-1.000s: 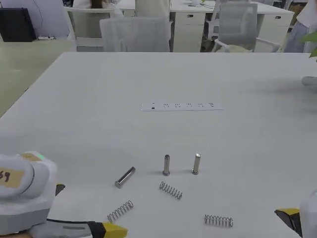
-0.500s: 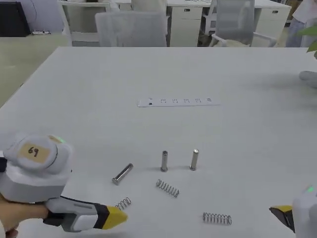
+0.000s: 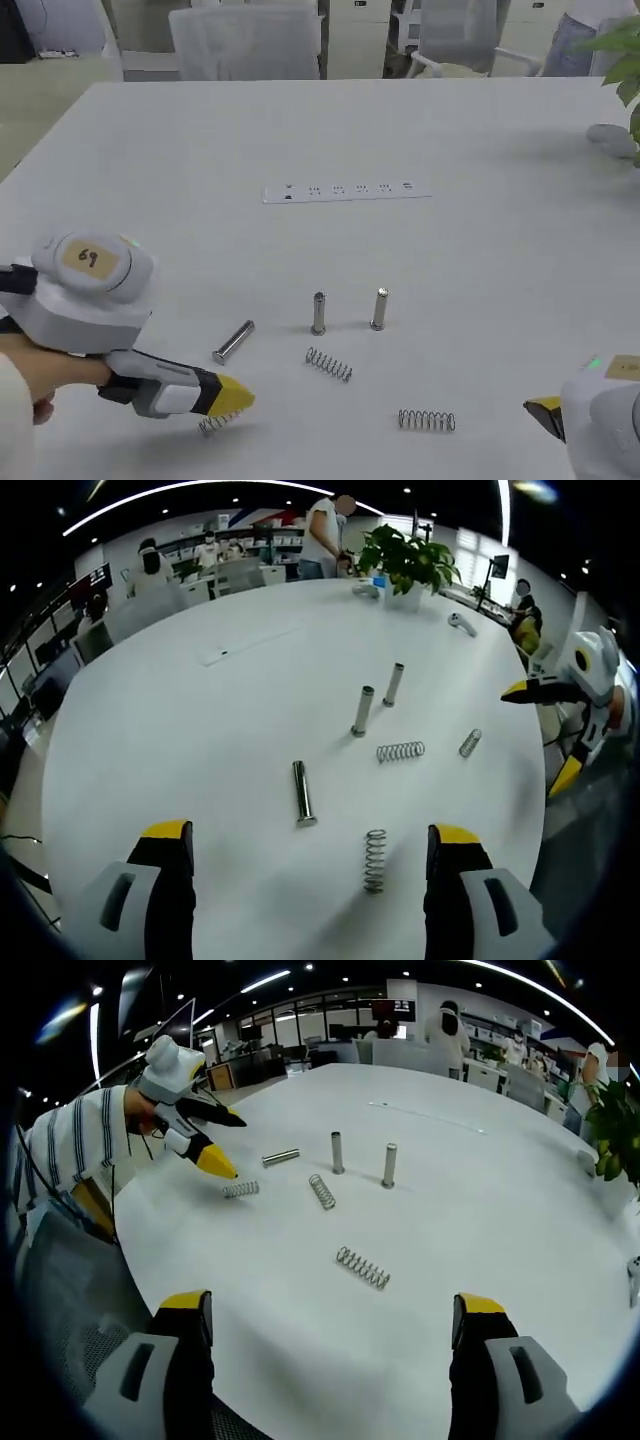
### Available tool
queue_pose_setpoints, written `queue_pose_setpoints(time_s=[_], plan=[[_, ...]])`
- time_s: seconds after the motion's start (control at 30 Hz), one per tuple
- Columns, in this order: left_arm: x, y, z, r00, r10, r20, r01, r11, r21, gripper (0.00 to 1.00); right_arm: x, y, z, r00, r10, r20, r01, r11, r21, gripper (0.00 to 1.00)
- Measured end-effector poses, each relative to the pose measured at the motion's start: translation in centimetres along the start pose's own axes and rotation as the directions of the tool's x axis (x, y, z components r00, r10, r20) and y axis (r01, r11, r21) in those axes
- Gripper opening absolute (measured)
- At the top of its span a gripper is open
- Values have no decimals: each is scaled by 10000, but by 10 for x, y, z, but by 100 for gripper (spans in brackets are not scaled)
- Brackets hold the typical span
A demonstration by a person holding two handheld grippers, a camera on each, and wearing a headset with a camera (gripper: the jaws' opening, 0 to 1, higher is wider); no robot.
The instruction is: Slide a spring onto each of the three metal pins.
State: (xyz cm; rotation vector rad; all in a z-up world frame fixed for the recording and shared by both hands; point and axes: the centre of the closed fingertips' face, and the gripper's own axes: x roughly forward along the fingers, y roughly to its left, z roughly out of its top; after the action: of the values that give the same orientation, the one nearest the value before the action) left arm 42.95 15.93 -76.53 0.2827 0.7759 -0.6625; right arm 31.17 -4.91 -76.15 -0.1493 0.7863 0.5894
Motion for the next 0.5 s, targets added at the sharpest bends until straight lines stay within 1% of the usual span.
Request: queue_pose_setpoints(time_s=[0.1, 0.13, 0.17, 0.23, 0.27, 0.33, 0.4, 0.5], plan=[[5, 2, 4, 9999, -24, -100, 26, 9998, 202, 94, 1, 0, 1, 10000, -13, 50, 13, 10000, 34, 99], [7, 3, 6, 9999, -39, -93, 40, 9998, 201, 94, 1, -3, 4, 9996, -181, 208, 182, 9998, -16, 100], [8, 3, 7, 9999, -56, -86, 57, 9998, 193, 94, 1, -3, 5, 9994, -217, 283, 220, 9997, -95, 99], [13, 4, 8, 9999, -72, -95, 74, 9998, 160, 93, 1, -3, 6, 9995, -178, 260, 181, 9998, -126, 99], [16, 5, 6, 9997, -50, -223, 53, 9999, 144, 93, 1, -3, 6, 9995, -180, 260, 183, 9998, -117, 99], [21, 5, 6, 9995, -31, -321, 37, 9998, 184, 91, 1, -3, 6, 9996, -174, 244, 176, 9998, -76, 99], [24, 6, 7, 9994, -34, -343, 40, 9999, 156, 89, 1, -3, 6, 9996, -176, 216, 177, 9998, -67, 99], [27, 8, 11, 9996, 47, -293, -43, 9999, 139, 85, 1, -2, 5, 9997, -170, 201, 171, 9998, -53, 99]])
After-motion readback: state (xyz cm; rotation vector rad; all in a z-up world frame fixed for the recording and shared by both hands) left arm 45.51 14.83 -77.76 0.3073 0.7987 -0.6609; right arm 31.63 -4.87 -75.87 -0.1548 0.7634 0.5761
